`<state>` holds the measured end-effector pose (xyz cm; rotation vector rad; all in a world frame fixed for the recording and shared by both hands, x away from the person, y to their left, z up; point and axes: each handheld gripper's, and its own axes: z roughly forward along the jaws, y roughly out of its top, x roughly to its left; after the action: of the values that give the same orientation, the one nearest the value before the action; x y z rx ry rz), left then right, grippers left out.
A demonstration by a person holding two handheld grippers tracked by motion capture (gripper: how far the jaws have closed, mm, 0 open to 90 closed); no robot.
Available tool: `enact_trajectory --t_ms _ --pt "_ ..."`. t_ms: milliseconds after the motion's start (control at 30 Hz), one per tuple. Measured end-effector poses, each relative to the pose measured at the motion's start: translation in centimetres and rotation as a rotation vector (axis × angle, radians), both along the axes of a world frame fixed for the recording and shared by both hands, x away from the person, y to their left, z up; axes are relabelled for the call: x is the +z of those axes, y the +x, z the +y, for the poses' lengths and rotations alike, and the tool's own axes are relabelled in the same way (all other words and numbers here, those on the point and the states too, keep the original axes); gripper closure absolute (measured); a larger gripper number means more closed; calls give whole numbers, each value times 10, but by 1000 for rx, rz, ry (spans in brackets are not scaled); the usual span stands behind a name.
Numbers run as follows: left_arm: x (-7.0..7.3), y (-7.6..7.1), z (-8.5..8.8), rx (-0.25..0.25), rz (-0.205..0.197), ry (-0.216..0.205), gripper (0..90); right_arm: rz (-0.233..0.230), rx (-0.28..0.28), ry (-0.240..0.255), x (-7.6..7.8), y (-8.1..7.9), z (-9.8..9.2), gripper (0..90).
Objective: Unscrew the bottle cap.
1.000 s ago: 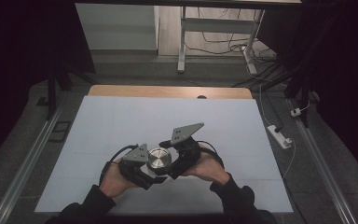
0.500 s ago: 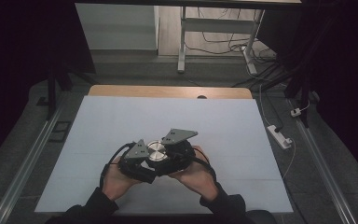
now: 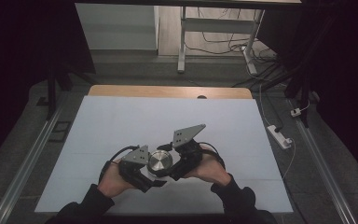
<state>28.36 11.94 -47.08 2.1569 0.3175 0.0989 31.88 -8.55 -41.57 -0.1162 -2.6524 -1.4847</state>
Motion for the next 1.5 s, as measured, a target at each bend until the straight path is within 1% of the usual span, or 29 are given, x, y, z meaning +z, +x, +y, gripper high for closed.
enact_trajectory --t_ms 33,67,133,167,200,267,300,367,400,500,533,600,633,667,700,767,867,900,967,1000,1067,1133,1267,1333,1400,1500 --pt "1 1 1 22 -6 3 153 7 -21 4 1 1 -1 161" --pt "1 1 1 60 -9 -1 153 18 -56 11 3 1 -2 123" --pt "1 2 4 138 -18 5 153 27 -126 12 11 1 -6 55" --pt "2 2 5 180 -22 6 153 19 -164 0 15 0 -7 29" --pt "2 2 5 218 -33 17 153 4 -194 -17 17 -2 -6 15" --pt "3 2 5 281 -45 30 153 -25 -265 -49 20 -9 -2 13" --pt "3 1 4 302 -51 34 153 -49 -301 -66 20 -12 2 16" --pt "4 0 2 323 -45 26 153 -87 -358 -93 18 -19 12 32" --pt "4 0 1 330 -46 24 153 -98 -387 -95 16 -22 16 39" --pt "5 -2 -2 320 -52 32 153 -133 -455 -87 12 -27 23 65" --pt "5 -3 -3 311 -53 32 153 -142 -460 -82 12 -27 23 81" --pt "6 -4 -4 281 -57 32 153 -148 -460 -68 11 -26 23 114" --pt "7 -4 -5 264 -63 34 153 -140 -457 -65 11 -26 22 134" --pt "7 -5 -5 247 -63 34 153 -119 -435 -57 11 -24 20 178" --pt "7 -5 -5 244 -60 32 153 -101 -418 -57 11 -24 20 180" --pt "7 -5 -4 221 -55 30 153 -104 -401 -64 11 -25 19 182" --pt "7 -3 -2 169 -38 19 153 -96 -341 -62 12 -22 16 184" --pt "7 -3 -1 147 -36 20 153 -87 -320 -58 12 -21 15 185" --pt "6 -2 0 112 -21 8 153 -66 -274 -47 11 -18 13 187" --pt "5 -2 0 98 -20 7 153 -57 -252 -37 11 -17 11 190" --pt "5 -1 1 77 -11 0 153 -30 -226 -16 10 -14 10 192" --pt "5 0 2 64 -17 6 153 -22 -208 -8 9 -13 8 192" --pt "5 0 3 42 -11 -8 153 -25 -185 3 9 -13 8 194" --pt "5 0 4 24 -14 -6 153 -24 -177 3 9 -13 8 194" --pt "5 0 5 11 -9 -19 154 -27 -163 11 10 -13 8 195" --pt "6 1 6 -20 -11 -18 153 -25 -137 18 10 -13 7 195"
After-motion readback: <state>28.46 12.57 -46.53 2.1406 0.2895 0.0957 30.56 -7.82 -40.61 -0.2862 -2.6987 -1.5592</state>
